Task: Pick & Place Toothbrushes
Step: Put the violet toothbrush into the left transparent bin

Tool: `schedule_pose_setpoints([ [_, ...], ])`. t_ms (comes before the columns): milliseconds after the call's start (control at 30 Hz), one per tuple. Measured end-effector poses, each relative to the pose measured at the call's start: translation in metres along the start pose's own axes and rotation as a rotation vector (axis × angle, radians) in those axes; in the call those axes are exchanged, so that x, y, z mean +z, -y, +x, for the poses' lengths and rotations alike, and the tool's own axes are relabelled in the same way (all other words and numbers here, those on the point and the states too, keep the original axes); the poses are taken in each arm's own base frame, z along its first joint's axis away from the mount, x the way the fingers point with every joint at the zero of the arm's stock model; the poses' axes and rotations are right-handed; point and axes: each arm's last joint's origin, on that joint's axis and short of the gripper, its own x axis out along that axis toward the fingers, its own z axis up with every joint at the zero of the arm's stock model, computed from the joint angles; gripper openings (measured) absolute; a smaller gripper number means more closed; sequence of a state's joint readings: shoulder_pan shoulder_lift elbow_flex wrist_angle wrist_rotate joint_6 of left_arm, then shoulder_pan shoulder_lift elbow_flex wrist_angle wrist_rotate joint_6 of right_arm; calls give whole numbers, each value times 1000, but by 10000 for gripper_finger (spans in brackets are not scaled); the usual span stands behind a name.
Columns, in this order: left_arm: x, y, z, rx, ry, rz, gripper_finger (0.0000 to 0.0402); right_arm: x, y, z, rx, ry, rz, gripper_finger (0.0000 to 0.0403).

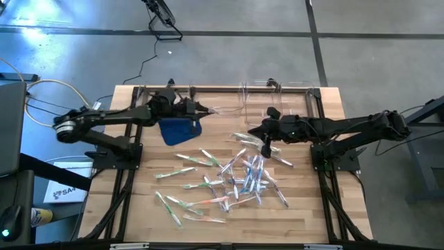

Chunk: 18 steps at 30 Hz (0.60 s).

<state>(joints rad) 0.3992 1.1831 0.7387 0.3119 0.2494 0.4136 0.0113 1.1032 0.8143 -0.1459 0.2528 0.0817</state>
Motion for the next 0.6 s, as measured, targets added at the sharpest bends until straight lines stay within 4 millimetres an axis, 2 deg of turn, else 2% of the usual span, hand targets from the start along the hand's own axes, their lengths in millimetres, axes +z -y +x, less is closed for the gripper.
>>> schedule_pose_setpoints([
  [167,5,2,-35,108,-199,64,0,-1,2,-4,-34,-16,4,3],
  [300,10,1,-58,231,-296,133,0,-1,2,-4,-28,-18,18,3],
  [467,10,0,-79,372,-441,208,0,-1,2,-4,-31,-18,26,2],
  [600,5,1,-88,471,-565,190,0,-1,2,-4,-30,-17,26,2],
])
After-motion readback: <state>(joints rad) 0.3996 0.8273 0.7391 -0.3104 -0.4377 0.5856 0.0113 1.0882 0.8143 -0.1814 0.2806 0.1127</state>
